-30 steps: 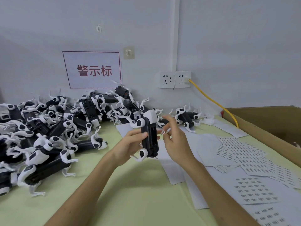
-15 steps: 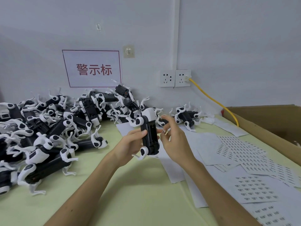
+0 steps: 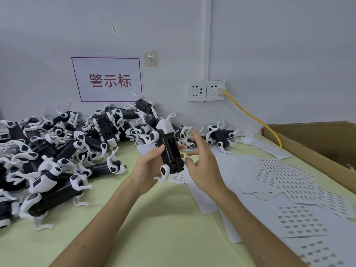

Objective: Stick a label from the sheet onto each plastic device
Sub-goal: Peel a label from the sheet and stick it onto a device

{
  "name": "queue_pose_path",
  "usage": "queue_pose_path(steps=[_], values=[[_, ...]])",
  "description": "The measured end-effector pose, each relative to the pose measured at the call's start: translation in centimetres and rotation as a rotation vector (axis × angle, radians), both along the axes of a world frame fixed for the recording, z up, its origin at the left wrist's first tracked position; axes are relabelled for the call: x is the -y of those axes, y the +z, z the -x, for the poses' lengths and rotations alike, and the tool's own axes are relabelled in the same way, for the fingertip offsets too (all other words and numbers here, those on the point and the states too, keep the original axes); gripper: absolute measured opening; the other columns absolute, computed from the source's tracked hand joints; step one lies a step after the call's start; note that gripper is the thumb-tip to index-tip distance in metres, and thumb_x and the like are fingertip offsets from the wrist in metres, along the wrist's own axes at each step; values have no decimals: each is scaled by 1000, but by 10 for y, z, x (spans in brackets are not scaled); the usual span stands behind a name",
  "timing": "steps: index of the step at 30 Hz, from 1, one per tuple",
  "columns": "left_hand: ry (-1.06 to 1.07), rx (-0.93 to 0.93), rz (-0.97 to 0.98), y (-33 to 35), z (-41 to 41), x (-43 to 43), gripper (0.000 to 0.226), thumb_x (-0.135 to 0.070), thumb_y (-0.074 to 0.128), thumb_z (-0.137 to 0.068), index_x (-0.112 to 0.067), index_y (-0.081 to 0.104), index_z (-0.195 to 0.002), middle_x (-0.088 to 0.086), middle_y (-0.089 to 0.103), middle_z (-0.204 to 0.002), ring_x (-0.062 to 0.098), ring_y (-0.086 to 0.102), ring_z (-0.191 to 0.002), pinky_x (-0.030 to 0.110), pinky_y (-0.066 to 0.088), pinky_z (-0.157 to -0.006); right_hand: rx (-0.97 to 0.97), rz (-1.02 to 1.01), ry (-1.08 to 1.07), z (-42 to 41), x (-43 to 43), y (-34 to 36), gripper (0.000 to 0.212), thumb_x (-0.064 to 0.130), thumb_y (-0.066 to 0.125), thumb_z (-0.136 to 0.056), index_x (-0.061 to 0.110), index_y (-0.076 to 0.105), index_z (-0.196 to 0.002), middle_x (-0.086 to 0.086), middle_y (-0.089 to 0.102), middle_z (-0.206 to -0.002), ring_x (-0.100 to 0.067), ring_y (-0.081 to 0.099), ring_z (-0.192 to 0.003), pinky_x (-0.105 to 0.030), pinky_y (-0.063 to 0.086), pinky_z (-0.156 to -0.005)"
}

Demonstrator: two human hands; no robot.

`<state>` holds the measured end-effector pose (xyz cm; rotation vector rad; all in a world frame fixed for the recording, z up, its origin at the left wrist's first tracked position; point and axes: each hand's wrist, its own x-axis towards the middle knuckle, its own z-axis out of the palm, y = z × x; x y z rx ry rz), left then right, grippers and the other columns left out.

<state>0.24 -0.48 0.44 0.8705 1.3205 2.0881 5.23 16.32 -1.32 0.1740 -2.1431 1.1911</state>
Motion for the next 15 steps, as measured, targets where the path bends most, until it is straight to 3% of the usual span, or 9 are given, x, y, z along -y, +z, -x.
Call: queue_pose_path(steps=[3, 5, 7, 12, 15], values=[[47, -25, -17, -5, 5, 2, 39, -47, 55, -94, -23, 77, -116, 3, 72, -119, 22, 69, -105, 40, 43, -97, 37, 169, 7, 1, -2, 5, 58, 5, 58, -92, 34, 47, -142, 15, 59, -127, 1, 63, -100, -16, 46, -74], [48, -58, -4, -6, 4, 1, 40, -48, 50, -97, -26, 76, -118, -2, 73, -116, 20, 70, -102, 41, 34, -89, 58, 313, 6, 0, -6, 9, 34, 8, 61, -93, 31, 63, -118, 14, 68, -107, -4, 68, -83, -16, 45, -67], [42, -74, 19, -5, 2, 1, 43, -55, 60, -91, -27, 75, -120, -4, 73, -116, 18, 70, -103, 40, 29, -81, 85, 428, 18, -1, -10, 12, 20, 9, 63, -93, 27, 69, -102, 10, 71, -95, -7, 69, -69, -19, 47, -66], [13, -94, 47, -3, 1, -1, 55, -63, 69, -81, -27, 73, -122, -3, 71, -116, 18, 67, -104, 34, 27, -72, 140, 564, 73, -3, -11, 14, 9, 16, 68, -92, 20, 74, -96, 12, 72, -80, -3, 65, -60, -15, 48, -60], [-17, -42, 69, -2, 0, -2, 63, -64, 76, -74, -25, 72, -123, 9, 69, -113, 24, 64, -99, 20, 37, -49, 158, 593, 86, -3, -10, 14, 8, 18, 70, -91, 18, 74, -98, 13, 72, -78, -3, 64, -60, -14, 47, -59]])
